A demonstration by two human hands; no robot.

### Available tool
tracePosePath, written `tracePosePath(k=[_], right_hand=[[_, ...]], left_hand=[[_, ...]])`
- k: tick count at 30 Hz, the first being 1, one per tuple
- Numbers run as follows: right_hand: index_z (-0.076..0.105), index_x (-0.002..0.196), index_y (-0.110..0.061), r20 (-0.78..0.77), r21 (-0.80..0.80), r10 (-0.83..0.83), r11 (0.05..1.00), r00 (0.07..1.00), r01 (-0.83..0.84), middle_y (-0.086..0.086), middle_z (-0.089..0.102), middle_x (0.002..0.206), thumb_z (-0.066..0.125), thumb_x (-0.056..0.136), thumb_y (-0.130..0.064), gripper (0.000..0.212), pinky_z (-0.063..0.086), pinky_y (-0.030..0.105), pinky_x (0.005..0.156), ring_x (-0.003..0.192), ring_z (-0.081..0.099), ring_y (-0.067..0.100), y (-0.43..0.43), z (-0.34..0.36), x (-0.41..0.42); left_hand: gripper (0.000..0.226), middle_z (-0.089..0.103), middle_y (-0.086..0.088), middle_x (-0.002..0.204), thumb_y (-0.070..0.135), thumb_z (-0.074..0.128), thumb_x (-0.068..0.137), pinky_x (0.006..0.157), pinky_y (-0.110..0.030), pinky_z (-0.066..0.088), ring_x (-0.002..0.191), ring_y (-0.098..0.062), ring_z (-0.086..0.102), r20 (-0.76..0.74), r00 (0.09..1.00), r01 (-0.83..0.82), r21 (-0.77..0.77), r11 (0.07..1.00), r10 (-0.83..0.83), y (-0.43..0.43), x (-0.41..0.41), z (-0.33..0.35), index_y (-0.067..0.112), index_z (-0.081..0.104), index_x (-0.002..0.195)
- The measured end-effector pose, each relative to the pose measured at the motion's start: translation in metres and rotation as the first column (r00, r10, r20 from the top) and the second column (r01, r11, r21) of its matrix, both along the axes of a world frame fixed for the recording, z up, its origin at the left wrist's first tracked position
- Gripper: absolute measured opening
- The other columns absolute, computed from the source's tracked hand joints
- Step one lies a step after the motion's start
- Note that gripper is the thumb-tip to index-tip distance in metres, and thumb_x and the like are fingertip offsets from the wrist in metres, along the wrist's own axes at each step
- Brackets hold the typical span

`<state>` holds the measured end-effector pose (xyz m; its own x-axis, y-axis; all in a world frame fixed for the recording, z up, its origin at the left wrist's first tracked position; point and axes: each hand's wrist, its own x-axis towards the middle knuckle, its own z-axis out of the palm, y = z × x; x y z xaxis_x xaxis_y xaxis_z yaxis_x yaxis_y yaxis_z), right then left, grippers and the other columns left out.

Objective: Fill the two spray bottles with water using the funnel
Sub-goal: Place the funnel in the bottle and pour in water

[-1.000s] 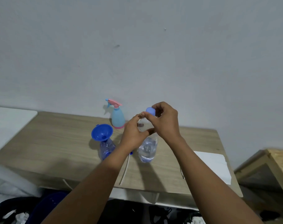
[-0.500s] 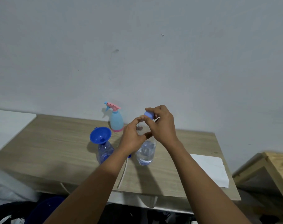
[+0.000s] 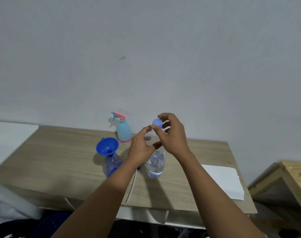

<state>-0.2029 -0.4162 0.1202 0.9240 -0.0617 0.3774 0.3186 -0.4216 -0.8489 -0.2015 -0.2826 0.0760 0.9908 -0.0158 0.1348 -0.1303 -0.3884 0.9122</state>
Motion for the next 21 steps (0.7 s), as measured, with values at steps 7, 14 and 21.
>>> tracePosePath(k=[7,14,21], right_hand=[[0.058,0.12,-0.028,0.009,-0.011,0.003,1.0,1.0,-0.003,-0.02,0.058,0.115,0.077,0.082,-0.033,0.042,0.053,0.024,0.077,0.094,0.063,0.006,-0.0033,0.0029,-0.004],[0.059,0.117,-0.029,0.02,-0.01,-0.026,1.0,0.999,0.027,-0.02,0.061,0.116,0.076,0.082,-0.031,0.039,0.055,0.027,0.078,0.093,0.064,0.005,-0.0024,0.0023,-0.0051],[0.066,0.112,-0.027,0.029,-0.017,-0.043,0.999,0.999,0.043,-0.021,0.068,0.106,0.072,0.085,-0.029,0.027,0.056,0.028,0.076,0.09,0.065,0.002,-0.0009,0.0026,-0.0042]], left_hand=[[0.058,0.06,0.017,0.128,0.035,0.085,0.075,0.083,-0.024,0.052,0.104,-0.006,0.062,0.01,1.0,0.005,-0.005,1.0,-0.005,-0.0009,-0.0004,-0.0002,0.032,0.057,0.125],[0.065,0.06,0.015,0.128,0.037,0.084,0.075,0.091,-0.036,0.057,0.105,-0.003,0.061,0.006,1.0,-0.002,-0.002,1.0,0.002,-0.0007,0.0008,-0.0015,0.033,0.054,0.132],[0.075,0.058,0.014,0.133,0.039,0.085,0.074,0.092,-0.042,0.058,0.109,-0.006,0.061,-0.006,1.0,-0.008,0.013,1.0,0.008,-0.0003,0.0028,-0.0049,0.032,0.049,0.139]])
